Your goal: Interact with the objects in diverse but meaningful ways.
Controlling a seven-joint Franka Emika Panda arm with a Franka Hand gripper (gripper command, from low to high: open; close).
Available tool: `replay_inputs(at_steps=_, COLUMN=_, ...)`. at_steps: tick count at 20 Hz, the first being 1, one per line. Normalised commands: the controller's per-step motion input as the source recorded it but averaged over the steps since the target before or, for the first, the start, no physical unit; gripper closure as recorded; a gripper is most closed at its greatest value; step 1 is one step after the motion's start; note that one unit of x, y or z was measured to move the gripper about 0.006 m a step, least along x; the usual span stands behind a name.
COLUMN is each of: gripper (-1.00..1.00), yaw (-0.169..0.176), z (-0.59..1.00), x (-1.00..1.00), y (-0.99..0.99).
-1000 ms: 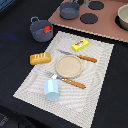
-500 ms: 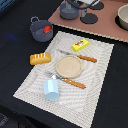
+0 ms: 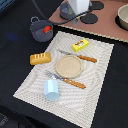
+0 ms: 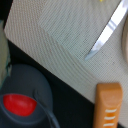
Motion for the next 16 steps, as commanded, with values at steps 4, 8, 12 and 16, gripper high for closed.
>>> replay_inputs(at_steps=4, gripper=-1.0, yaw=-0.134, z=-0.06, x=-0.41, y=-0.62)
replay_inputs(at_steps=8, gripper=-1.0, yaw=-0.108, z=0.12, x=-0.67, y=-0.55)
replay_inputs(at_steps=12, gripper=-1.0, yaw=-0.085, z=0.28, x=-0.83, y=-0.42)
replay_inputs(at_steps=16, gripper=-1.0, yaw=-0.053, z=0.21, x=-0.95, y=-0.36)
